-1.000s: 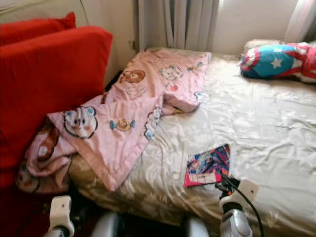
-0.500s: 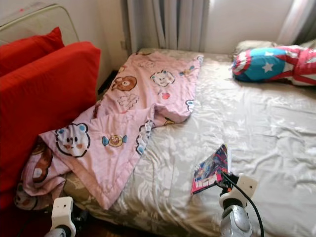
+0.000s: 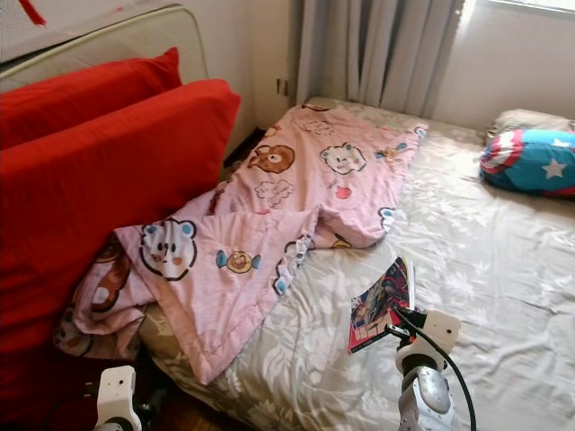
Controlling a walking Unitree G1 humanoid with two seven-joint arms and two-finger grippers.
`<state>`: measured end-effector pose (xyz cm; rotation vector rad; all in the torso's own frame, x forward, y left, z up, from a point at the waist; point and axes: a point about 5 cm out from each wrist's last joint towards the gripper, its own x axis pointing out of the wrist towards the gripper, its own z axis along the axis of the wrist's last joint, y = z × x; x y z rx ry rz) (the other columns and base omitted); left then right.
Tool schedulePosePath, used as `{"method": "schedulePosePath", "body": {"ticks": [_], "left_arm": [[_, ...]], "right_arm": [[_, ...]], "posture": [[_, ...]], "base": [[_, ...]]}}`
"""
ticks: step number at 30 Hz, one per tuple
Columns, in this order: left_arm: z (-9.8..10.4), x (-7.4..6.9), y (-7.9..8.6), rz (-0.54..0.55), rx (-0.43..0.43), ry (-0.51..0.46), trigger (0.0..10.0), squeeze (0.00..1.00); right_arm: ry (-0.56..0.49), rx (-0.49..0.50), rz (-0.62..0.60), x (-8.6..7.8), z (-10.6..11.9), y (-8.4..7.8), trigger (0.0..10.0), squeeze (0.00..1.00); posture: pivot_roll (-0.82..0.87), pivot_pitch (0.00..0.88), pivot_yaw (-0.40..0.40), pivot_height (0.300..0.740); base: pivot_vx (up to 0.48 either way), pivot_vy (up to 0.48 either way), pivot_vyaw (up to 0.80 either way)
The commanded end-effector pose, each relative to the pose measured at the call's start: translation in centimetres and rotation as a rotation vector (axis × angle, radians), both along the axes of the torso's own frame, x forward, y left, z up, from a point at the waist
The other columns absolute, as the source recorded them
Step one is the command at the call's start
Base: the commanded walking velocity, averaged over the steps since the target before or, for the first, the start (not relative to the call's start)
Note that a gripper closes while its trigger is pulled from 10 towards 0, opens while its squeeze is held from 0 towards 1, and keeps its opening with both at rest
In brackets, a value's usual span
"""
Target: Clean up the room
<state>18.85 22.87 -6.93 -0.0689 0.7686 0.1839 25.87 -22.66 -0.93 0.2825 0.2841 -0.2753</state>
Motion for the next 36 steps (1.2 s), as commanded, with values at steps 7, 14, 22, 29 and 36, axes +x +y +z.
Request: {"method": "schedulePosePath", "body": {"ticks": [7,14,22,29,36], "left_arm": [[-0.27,-0.15,-0.56,-0.008,-0.007,0.022,10.0,0.00],[-0.27,-0.21,-0.38,-0.005,-0.009,0.023,10.0,0.00],[-0.17,-0.15,-0.14,-0.005,-0.006,0.018,10.0,0.00],[0.07,0.21,-0.02,-0.012,-0.002,0.003,10.0,0.00],[0.23,0.52,-0.11,-0.025,0.001,-0.006,10.0,0.00]], "right_arm": [[-0.016,-0.035,-0.046,-0.44,0.18,-1.14,10.0,0.00],[-0.024,-0.032,-0.050,-0.09,0.41,-1.00,10.0,0.00],[-0.016,-0.026,-0.047,-0.11,0.31,-0.99,10.0,0.00],[-0.013,-0.017,-0.052,-0.06,0.26,-0.87,10.0,0.00],[-0.005,-0.012,-0.078,-0.30,0.10,-1.06,10.0,0.00]], "posture": [[0.04,0.000,-0.074,0.740],[0.03,0.000,-0.069,0.740],[0.03,0.000,-0.062,0.740],[0.03,0.000,-0.051,0.740],[0.02,0.000,-0.041,0.740]], "base": [[0.000,-0.480,-0.59],[0.000,-0.343,0.00],[0.000,-0.118,0.00],[0.000,-0.472,0.00],[0.000,-0.473,0.00]]}}
